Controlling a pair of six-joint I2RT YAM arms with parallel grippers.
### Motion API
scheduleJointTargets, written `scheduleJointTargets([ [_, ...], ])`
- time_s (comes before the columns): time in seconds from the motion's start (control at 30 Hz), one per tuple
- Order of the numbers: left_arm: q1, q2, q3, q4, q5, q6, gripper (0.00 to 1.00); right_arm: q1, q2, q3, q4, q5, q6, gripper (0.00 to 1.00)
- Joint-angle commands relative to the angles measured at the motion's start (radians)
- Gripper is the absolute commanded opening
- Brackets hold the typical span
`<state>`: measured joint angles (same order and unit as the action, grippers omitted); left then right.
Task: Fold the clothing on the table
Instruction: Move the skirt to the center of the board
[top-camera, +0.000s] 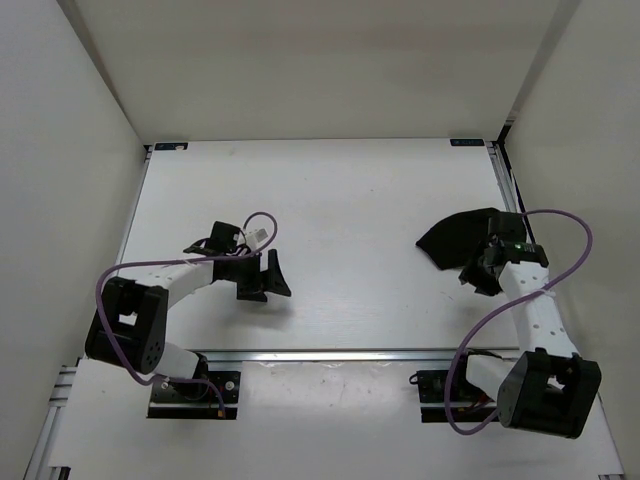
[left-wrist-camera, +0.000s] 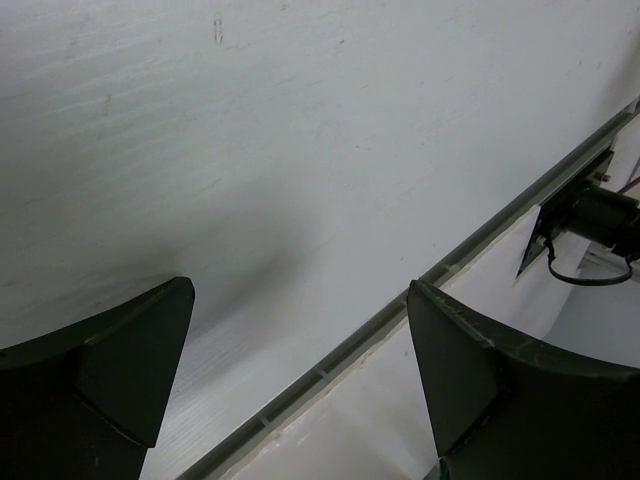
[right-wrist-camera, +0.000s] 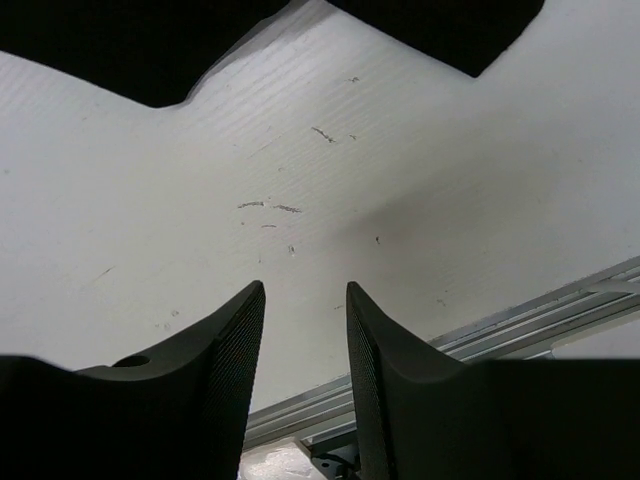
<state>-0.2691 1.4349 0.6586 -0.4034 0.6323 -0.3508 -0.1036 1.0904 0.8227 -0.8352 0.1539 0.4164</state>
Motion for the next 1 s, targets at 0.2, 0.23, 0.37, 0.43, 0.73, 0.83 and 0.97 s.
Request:
scheduleJointTargets([
  [0.2,0.022,0.002,0.05,-0.077,-0.033,0.084,0.98,-0.102,0.155,0.183,0.068,-0.019,-0.096,0.45],
  [0.23,0.022,-0.001,0.059,-0.078,-0.028,0.078,0.99,-0.108,0.198,0.199,0.071,-0.016,-0.1,0.45],
  [0.37,0.031,-0.021,0.026,-0.049,-0.019,0.059,0.98,-0.096,0.354,0.309,0.09,-0.002,-0.116,0.42],
  [0.43,0.039,-0.027,0.006,-0.028,0.01,0.044,0.99,-0.061,0.446,0.348,0.102,0.033,-0.117,0.42],
  [0.73,0.077,-0.031,-0.013,-0.034,0.024,0.035,0.98,-0.03,0.606,0.417,0.183,0.049,-0.111,0.43],
  [0.83,0.082,-0.027,-0.016,-0.026,0.027,0.035,0.99,-0.036,0.644,0.425,0.186,0.033,-0.103,0.43],
  [0.97,0.088,-0.025,-0.016,-0.028,0.024,0.038,0.99,-0.031,0.697,0.4,0.189,0.016,-0.105,0.42],
])
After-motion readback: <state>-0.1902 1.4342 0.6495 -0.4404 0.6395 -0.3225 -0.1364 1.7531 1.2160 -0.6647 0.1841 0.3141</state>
